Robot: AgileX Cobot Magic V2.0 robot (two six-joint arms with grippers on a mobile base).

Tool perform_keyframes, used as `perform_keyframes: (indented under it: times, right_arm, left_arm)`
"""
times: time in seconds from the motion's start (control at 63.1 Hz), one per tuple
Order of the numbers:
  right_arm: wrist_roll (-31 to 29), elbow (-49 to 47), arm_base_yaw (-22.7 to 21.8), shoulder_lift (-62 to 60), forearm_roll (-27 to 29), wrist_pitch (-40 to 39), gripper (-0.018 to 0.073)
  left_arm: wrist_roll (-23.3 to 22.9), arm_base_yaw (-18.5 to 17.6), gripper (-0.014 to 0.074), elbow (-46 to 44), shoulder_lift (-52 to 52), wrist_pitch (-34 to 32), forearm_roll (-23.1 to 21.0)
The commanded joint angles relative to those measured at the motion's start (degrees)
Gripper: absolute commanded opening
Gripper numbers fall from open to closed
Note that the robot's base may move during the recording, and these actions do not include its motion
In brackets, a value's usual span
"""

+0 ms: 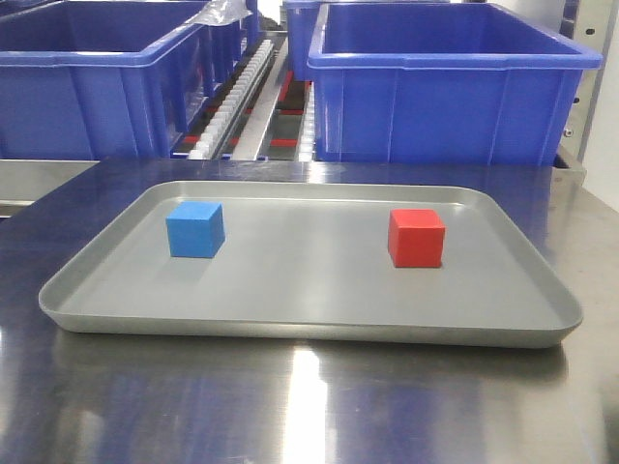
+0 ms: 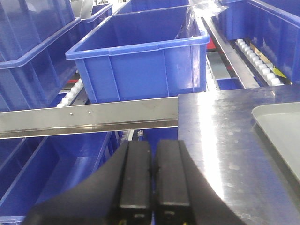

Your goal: Sort and place red and blue blocks on shelf

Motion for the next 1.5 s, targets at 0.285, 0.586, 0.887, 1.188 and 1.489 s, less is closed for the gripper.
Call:
perform_keyframes:
  times: [0.285, 0.586, 0.887, 1.188, 1.489]
  right_arm:
    - [-0.1, -2.2, 0.4, -0.3, -0.1, -0.8, 0.0312]
    - [-0.1, -2.4, 1.4, -0.3, 0.3, -0.1, 0.0489]
    - [-0.1, -5.4, 6.4, -0.2, 4.8, -0.2, 0.0489]
    - [-0.1, -10.9, 9.1, 4.2, 6.6, 0.2, 0.0489]
    - [-0.1, -16.2, 14.6, 11.4, 6.6, 0.6, 0.0489]
  left_arm:
    - [0.1, -0.1, 0.0124, 1.9, -1.1, -5.3, -0.5]
    - [0.1, -0.1, 0.0124, 1.9, -1.1, -5.3, -0.5]
    - [0.1, -0.1, 0.0124, 1.9, -1.1, -5.3, -0.5]
    - [0.1, -0.1, 0.0124, 1.9, -1.1, -5.3, -0.5]
    - [0.1, -0.1, 0.0124, 1.9, -1.1, -5.3, -0.5]
